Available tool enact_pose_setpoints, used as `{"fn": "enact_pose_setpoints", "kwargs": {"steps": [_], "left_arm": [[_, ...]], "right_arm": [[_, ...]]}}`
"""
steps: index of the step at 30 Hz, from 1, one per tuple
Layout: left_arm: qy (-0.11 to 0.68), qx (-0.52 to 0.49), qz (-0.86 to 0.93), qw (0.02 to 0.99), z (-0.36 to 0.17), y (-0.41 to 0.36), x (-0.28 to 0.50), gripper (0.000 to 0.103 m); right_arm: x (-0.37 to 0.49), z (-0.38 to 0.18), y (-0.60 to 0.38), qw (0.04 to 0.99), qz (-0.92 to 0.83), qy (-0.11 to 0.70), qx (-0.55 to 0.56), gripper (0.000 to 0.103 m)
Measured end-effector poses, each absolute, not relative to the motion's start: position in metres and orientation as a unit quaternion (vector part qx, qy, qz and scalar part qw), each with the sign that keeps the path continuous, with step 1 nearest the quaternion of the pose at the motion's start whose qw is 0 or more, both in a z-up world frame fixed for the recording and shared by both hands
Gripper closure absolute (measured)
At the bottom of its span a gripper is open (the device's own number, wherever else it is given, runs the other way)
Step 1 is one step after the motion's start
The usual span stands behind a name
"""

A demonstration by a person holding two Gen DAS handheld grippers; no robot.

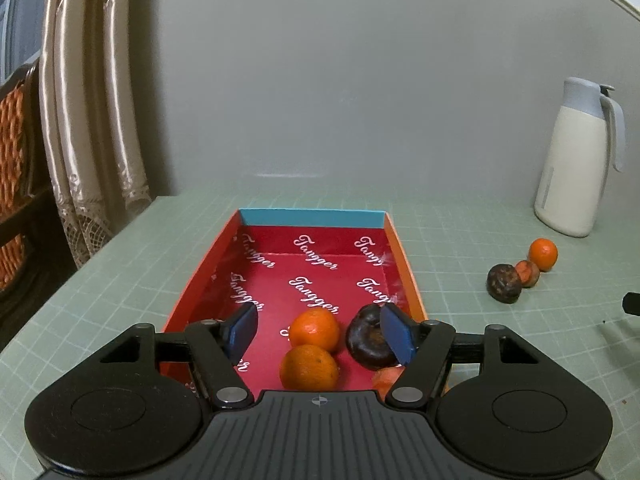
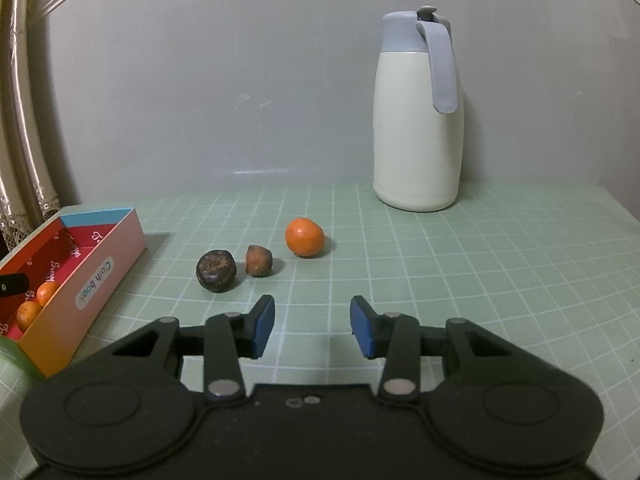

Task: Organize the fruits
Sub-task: 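Carry the mandarin with the left gripper into the red box and release, then move the right gripper to the nuts and close on a small brown nut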

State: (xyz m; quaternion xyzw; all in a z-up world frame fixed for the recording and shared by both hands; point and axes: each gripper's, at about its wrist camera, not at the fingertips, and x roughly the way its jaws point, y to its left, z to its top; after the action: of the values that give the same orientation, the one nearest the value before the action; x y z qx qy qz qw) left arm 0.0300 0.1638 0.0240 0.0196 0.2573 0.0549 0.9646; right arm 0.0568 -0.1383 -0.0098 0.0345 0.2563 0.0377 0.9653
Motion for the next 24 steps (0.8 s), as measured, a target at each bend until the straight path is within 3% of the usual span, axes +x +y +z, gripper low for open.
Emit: {"fn": "enact_pose_setpoints", "kwargs": {"steps": [24], "left_arm": [[0.253,0.024,0.052,0.966,0.0246,0.1601,0.0283,0.032]], "right_arm": [[0.0560,-0.0076,-0.1369,0.966,0.042,0.253,0.039,0.061]]}}
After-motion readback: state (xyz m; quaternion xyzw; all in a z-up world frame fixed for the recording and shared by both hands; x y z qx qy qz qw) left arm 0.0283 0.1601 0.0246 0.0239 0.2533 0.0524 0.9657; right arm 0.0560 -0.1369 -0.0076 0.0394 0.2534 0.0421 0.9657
